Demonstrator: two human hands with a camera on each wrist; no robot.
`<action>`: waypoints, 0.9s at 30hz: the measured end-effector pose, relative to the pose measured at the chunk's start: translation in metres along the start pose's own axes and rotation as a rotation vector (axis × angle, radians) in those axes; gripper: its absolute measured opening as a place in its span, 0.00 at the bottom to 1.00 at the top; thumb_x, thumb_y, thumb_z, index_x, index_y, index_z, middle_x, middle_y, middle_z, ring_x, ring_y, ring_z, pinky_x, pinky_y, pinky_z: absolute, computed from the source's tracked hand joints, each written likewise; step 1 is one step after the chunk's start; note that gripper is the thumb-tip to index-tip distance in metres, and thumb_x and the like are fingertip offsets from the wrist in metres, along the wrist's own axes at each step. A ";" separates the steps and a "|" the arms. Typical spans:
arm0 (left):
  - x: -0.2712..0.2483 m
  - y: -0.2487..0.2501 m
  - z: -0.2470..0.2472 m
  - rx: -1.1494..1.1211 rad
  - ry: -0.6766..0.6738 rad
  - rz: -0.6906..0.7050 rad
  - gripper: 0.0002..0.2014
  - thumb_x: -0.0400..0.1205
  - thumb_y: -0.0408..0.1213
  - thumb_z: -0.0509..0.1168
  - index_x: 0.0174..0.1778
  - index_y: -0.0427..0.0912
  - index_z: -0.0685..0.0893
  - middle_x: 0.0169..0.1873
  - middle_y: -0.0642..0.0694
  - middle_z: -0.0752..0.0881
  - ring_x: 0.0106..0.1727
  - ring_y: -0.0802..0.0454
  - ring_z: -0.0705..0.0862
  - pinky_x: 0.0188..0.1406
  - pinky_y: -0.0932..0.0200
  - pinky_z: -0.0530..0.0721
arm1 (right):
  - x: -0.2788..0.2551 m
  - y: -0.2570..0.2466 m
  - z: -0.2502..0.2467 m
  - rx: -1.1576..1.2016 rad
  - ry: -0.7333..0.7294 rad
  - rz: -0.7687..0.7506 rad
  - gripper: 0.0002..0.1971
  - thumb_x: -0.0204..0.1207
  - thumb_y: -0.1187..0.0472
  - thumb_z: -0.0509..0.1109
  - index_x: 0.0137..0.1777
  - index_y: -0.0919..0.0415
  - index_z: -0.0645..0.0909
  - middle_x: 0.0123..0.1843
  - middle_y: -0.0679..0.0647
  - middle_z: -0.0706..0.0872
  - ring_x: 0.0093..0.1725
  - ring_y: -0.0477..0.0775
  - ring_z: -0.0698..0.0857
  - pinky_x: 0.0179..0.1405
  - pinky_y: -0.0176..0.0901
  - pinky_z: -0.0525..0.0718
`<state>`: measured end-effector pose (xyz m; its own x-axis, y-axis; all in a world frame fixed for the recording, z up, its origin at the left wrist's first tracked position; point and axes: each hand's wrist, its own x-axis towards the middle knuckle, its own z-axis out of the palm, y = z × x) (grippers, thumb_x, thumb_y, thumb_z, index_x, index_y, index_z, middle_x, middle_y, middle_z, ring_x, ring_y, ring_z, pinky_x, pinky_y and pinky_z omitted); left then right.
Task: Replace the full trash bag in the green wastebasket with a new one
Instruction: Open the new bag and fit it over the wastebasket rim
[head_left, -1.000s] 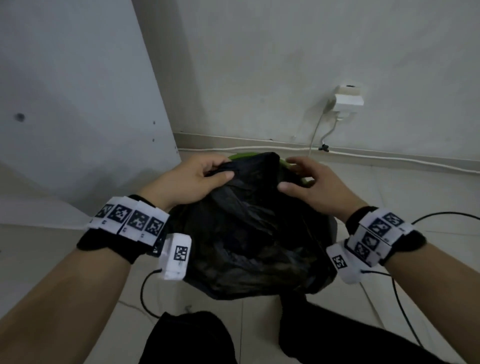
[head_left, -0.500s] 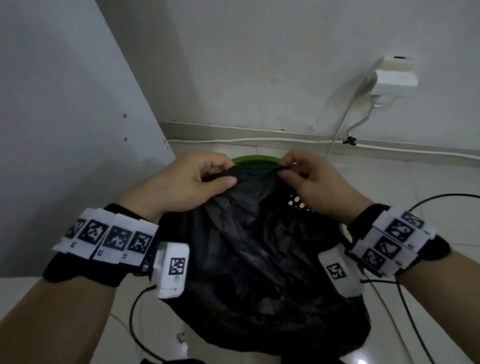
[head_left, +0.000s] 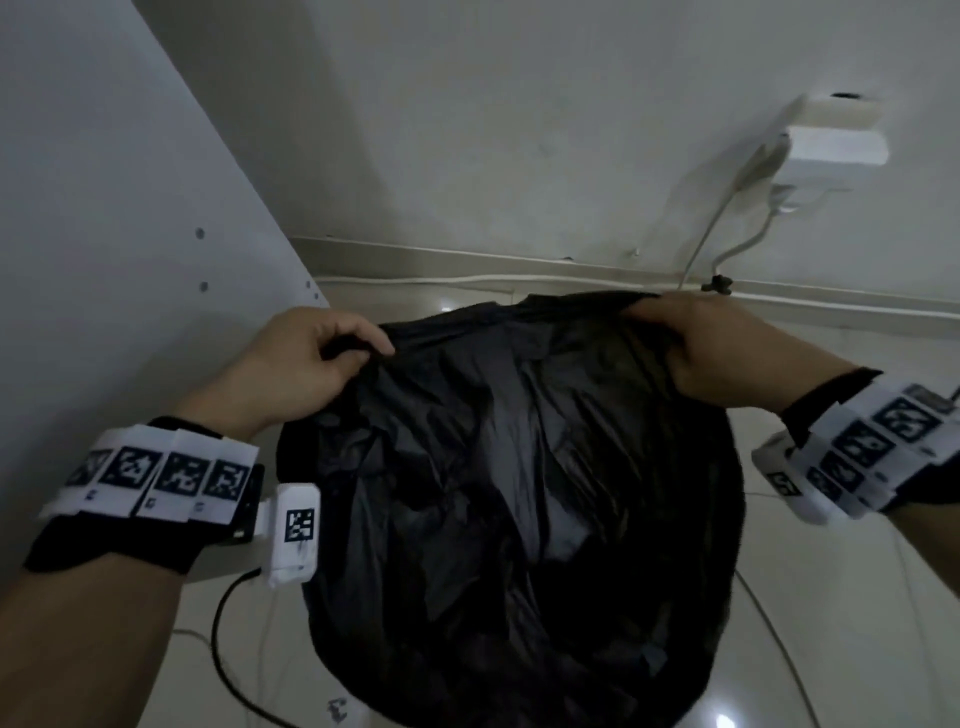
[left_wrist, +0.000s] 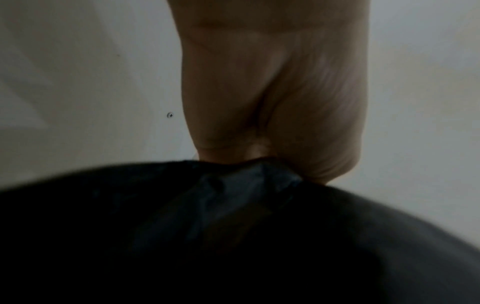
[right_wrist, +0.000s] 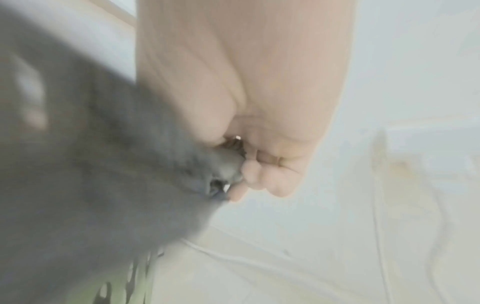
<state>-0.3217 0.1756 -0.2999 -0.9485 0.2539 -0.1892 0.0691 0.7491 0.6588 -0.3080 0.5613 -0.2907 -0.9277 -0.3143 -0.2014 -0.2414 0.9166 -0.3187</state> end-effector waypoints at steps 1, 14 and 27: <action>0.001 0.001 0.000 0.007 -0.019 -0.025 0.13 0.82 0.30 0.66 0.48 0.53 0.91 0.49 0.54 0.91 0.50 0.59 0.87 0.57 0.60 0.82 | 0.003 0.003 0.003 0.054 -0.024 0.017 0.29 0.73 0.61 0.66 0.76 0.49 0.77 0.70 0.55 0.85 0.66 0.60 0.84 0.66 0.46 0.80; -0.037 -0.007 0.007 -0.101 -0.311 -0.420 0.16 0.89 0.52 0.52 0.50 0.56 0.86 0.58 0.51 0.87 0.59 0.53 0.83 0.55 0.62 0.75 | -0.062 0.033 0.064 0.804 -0.315 0.474 0.09 0.84 0.65 0.68 0.55 0.59 0.91 0.57 0.57 0.93 0.57 0.54 0.90 0.58 0.44 0.85; -0.166 -0.062 0.035 -0.658 -0.516 -0.374 0.35 0.71 0.55 0.78 0.73 0.50 0.79 0.65 0.48 0.87 0.66 0.46 0.86 0.67 0.41 0.82 | -0.173 -0.033 0.058 0.712 0.023 0.630 0.10 0.80 0.61 0.74 0.59 0.60 0.83 0.44 0.63 0.92 0.36 0.59 0.89 0.32 0.48 0.84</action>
<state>-0.1581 0.1084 -0.3352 -0.6070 0.4250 -0.6716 -0.5550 0.3781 0.7409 -0.1227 0.5710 -0.2991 -0.8352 0.1978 -0.5131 0.5283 0.5476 -0.6489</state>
